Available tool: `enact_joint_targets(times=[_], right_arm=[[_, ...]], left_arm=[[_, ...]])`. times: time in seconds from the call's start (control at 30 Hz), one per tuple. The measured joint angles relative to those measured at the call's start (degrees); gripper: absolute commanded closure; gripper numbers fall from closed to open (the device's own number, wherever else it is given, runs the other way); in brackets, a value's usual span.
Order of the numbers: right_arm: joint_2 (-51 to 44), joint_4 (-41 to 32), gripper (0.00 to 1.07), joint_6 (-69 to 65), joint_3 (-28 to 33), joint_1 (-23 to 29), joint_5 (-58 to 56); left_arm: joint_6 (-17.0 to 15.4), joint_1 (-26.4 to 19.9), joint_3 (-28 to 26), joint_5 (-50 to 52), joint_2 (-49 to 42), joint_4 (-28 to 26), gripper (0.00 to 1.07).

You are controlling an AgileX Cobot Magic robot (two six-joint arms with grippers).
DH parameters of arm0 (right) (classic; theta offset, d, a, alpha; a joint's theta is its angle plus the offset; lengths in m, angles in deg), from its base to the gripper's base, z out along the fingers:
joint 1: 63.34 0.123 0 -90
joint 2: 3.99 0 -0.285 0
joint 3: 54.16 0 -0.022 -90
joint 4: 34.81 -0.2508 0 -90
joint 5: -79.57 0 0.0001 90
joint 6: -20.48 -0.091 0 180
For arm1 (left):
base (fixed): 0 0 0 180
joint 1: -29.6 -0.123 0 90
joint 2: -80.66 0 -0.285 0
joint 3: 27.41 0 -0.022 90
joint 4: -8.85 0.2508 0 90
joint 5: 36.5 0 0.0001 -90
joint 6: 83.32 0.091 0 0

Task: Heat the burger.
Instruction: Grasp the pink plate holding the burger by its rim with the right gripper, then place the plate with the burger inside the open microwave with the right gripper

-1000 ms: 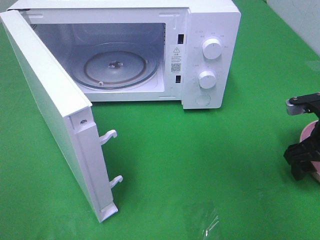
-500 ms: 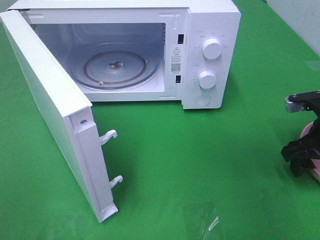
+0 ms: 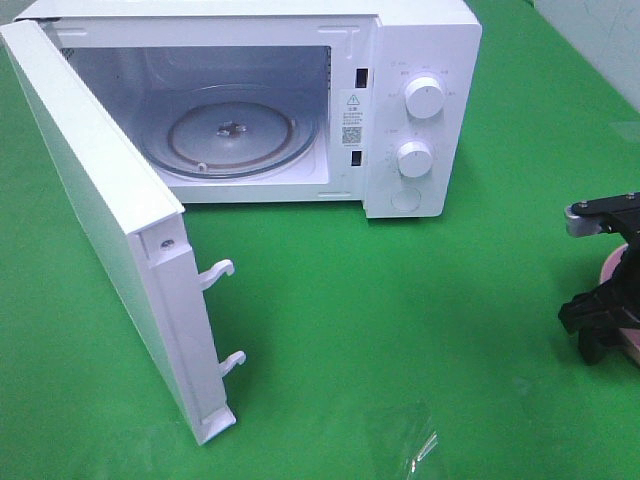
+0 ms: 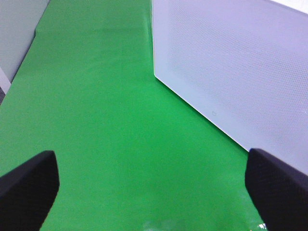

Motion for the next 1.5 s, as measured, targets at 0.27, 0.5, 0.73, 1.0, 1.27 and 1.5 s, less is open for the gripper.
enact_joint_targets(times=[0.27, 0.5, 0.73, 1.0, 1.27, 1.5], right_arm=[[0.11, 0.00, 0.55, -0.34, 0.00, 0.00, 0.06], [0.11, 0.00, 0.92, -1.89, 0.00, 0.00, 0.23], [-0.11, 0.74, 1.07, -1.78, -0.11, 0.00, 0.80], [-0.11, 0.86, 1.07, -1.78, -0.11, 0.00, 1.03], [-0.11, 4.01, 1.07, -5.16, -0.11, 2.06, 0.17], [-0.17, 10.08, 1.07, -12.61, -0.11, 5.21, -3.04]], left_arm=[[0.00, 0.00, 0.00, 0.00, 0.00, 0.00, 0.09], [0.00, 0.00, 0.00, 0.00, 0.00, 0.00, 0.09], [0.00, 0.00, 0.00, 0.00, 0.00, 0.00, 0.09], [0.00, 0.00, 0.00, 0.00, 0.00, 0.00, 0.09], [0.00, 0.00, 0.00, 0.00, 0.00, 0.00, 0.09], [0.00, 0.00, 0.00, 0.00, 0.00, 0.00, 0.09]])
